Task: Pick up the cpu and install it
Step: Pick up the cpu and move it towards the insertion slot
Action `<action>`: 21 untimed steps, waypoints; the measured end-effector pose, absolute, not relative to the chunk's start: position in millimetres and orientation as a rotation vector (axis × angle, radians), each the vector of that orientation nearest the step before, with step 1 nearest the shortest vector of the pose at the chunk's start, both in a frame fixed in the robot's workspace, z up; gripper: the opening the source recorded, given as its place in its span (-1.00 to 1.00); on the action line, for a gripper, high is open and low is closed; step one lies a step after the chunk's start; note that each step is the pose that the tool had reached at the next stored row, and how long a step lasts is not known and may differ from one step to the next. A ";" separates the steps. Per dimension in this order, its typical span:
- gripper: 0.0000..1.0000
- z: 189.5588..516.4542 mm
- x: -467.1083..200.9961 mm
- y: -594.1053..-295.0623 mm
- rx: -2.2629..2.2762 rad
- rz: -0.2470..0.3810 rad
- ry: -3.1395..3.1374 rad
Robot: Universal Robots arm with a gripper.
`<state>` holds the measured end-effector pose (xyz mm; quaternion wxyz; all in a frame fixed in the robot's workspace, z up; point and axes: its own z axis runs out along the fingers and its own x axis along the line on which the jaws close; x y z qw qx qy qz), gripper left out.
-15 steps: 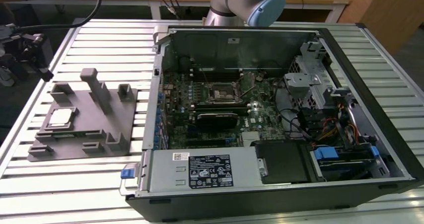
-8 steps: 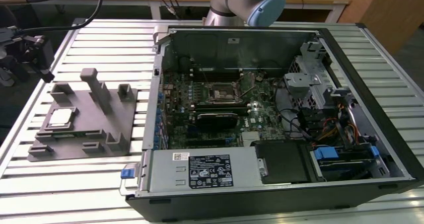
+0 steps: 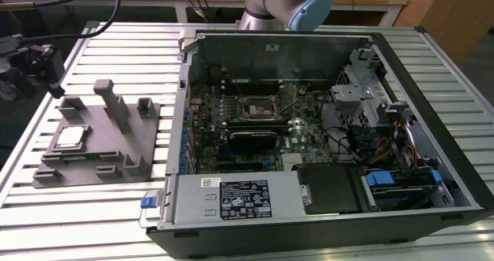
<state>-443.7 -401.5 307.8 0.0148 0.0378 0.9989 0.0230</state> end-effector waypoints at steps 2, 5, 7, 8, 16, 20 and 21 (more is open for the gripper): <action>0.06 306.9 -443.8 -401.7 0.118 0.071 3.109; 0.06 304.3 -443.7 -402.7 0.117 0.070 3.109; 0.06 301.6 -443.7 -403.9 0.111 0.070 3.109; 0.06 300.3 -443.8 -404.2 0.103 0.070 3.109; 0.06 291.7 -444.0 -404.9 -0.036 0.072 3.119; 0.06 287.9 -444.5 -405.3 -0.049 0.069 3.124; 0.06 287.0 -444.5 -405.3 -0.049 0.069 3.124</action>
